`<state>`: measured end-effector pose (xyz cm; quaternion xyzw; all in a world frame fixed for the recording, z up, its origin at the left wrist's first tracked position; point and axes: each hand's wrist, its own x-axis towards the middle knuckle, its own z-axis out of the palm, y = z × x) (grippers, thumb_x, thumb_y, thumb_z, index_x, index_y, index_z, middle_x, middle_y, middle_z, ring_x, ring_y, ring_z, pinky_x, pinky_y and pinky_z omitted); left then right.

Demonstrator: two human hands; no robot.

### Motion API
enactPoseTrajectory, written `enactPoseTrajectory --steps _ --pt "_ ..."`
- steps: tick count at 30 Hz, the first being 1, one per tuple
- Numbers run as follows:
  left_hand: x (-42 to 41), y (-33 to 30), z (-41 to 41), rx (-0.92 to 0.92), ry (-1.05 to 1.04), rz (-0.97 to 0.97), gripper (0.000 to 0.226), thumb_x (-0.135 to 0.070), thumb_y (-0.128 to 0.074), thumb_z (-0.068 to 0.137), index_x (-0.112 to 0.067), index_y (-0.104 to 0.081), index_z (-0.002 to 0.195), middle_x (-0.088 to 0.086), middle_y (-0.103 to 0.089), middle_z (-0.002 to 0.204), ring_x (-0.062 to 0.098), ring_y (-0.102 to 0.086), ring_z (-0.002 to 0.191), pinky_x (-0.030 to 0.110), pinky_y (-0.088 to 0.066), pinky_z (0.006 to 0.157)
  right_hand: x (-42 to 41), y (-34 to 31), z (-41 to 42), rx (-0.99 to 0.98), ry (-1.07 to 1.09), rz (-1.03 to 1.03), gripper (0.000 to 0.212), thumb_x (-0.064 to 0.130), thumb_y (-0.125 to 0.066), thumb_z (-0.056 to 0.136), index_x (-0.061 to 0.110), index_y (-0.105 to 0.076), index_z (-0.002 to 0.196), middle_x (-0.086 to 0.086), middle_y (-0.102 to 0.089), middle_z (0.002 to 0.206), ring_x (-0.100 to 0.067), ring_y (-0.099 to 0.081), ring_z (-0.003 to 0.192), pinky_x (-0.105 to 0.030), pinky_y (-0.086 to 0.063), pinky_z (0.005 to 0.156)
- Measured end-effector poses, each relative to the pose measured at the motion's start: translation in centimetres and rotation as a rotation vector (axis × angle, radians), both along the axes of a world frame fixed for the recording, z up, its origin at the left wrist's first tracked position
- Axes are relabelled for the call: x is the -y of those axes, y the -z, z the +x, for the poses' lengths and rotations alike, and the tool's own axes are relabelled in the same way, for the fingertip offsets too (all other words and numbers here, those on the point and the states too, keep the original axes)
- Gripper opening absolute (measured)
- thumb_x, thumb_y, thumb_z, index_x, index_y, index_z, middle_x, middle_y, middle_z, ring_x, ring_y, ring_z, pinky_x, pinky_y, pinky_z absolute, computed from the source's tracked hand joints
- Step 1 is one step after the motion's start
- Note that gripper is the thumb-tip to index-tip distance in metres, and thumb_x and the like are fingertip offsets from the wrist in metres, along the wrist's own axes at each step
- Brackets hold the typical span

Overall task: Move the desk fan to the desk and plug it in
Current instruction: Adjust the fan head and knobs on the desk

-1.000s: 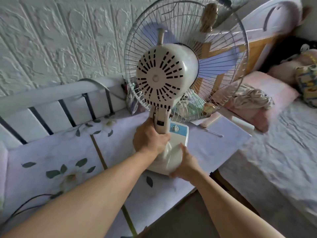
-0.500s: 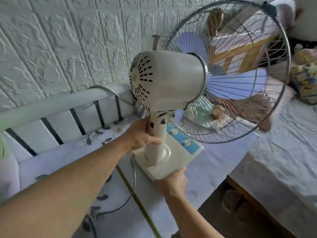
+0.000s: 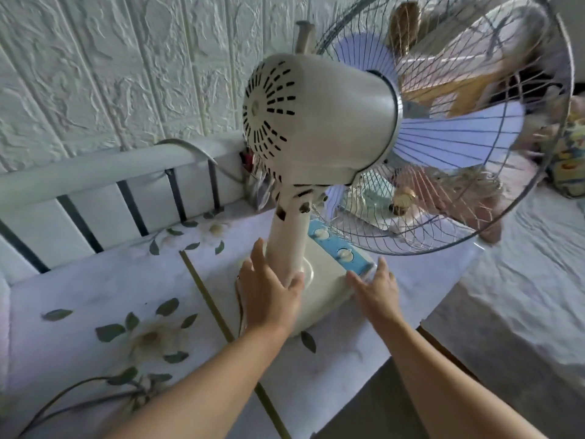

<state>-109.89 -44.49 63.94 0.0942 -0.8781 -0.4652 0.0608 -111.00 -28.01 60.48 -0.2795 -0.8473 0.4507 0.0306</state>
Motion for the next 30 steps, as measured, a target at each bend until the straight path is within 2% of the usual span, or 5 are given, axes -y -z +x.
enactPoseTrajectory --steps 4,8,14,18,30 --pt "-1.6 0.8 0.2 -0.081 -0.003 0.114 0.077 -0.028 -0.055 0.09 -0.02 -0.008 0.15 0.01 -0.04 0.144 0.028 -0.045 0.125 0.046 -0.04 0.105 -1.5 0.7 -3.0 -0.017 0.0 -0.01 0.028 0.028 -0.057 0.086 0.008 -0.059 0.106 -0.02 -0.058 0.11 -0.035 -0.052 0.109 -0.037 -0.044 0.088" --pt "-1.4 1.2 -0.3 -0.134 0.015 0.184 0.064 -0.031 -0.041 0.096 -0.022 -0.008 0.15 0.012 -0.041 0.145 0.03 -0.05 0.123 0.047 -0.044 0.1 -2.0 1.3 -3.4 -0.035 0.072 0.009 0.031 0.022 -0.056 0.082 0.013 -0.038 0.059 -0.017 -0.051 0.081 -0.033 -0.053 0.089 -0.033 -0.032 0.072" --pt "0.5 0.8 -2.6 -0.103 0.117 0.173 0.057 -0.036 -0.039 0.097 -0.021 -0.019 0.147 0.009 -0.05 0.138 0.031 -0.052 0.118 0.036 -0.044 0.092 -1.2 1.5 0.4 0.008 0.102 0.084 0.034 0.042 -0.064 0.077 0.01 -0.057 0.069 -0.018 -0.062 0.088 -0.037 -0.057 0.098 -0.037 -0.042 0.08" --pt "1.9 1.0 -4.1 -0.095 0.231 0.159 0.054 -0.034 -0.041 0.096 -0.015 -0.024 0.144 0.005 -0.053 0.123 0.021 -0.055 0.098 0.001 -0.041 0.065 -0.3 1.3 2.3 0.07 0.165 0.137 0.042 0.047 -0.063 0.078 0.012 -0.065 0.1 -0.016 -0.06 0.111 -0.037 -0.052 0.111 -0.042 -0.042 0.095" --pt "2.9 2.7 -4.6 0.001 0.166 -0.006 0.056 -0.046 -0.041 0.093 -0.014 -0.034 0.138 0.005 -0.055 0.128 0.021 -0.056 0.105 0.035 -0.045 0.082 1.0 1.4 4.1 0.175 0.181 0.168 0.056 0.063 -0.056 0.074 0.009 -0.069 0.083 -0.014 -0.069 0.093 -0.034 -0.061 0.094 -0.039 -0.047 0.088"
